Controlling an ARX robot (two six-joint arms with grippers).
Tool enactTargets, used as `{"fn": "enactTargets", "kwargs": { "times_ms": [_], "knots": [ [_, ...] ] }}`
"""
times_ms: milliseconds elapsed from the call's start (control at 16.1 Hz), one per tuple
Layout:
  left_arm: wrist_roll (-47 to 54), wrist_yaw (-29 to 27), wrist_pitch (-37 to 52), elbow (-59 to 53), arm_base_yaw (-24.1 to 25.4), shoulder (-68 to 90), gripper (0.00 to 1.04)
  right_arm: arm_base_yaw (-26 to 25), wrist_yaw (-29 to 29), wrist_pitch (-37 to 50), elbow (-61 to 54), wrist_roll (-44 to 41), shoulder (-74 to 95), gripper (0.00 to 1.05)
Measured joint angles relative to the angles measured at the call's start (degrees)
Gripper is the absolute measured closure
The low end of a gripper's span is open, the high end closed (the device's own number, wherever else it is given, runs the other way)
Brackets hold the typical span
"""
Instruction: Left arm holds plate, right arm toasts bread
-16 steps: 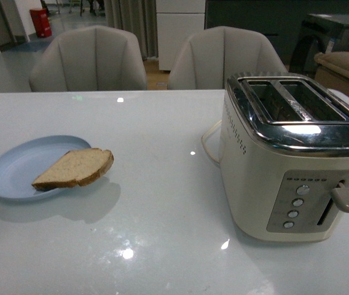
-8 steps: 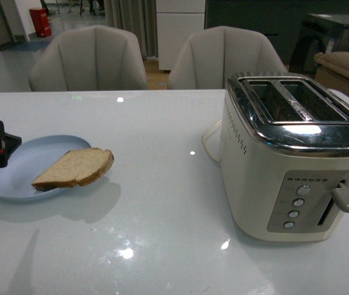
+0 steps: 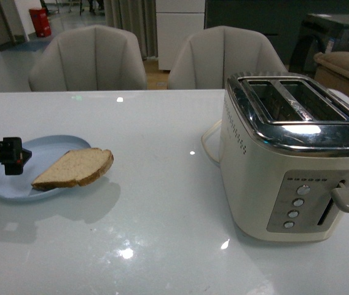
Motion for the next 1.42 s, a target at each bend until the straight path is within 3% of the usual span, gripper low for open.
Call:
{"fn": "enactTargets", "kwargs": {
  "times_ms": [248, 1053, 1300, 1424],
  "knots": [
    [-4.72, 2.8, 1.27, 4.46, 2.78, 5.25, 0.07, 0.0, 0.0, 0.0, 0.0, 0.0, 0.0, 0.06],
    [-6.93, 3.08, 7.39, 13.0, 3.08, 15.41, 0.07, 0.0, 0.0, 0.0, 0.0, 0.0, 0.0, 0.06],
    [-8.92, 1.88, 8.31, 13.03, 3.3, 15.85, 0.43, 0.0, 0.0, 0.0, 0.0, -0.02, 0.0, 0.06],
    [-9.77, 2.45, 8.48, 13.03, 3.26, 15.87, 0.67, 0.0, -0.02, 0.0, 0.0, 0.0, 0.0, 0.06]
  ]
}}
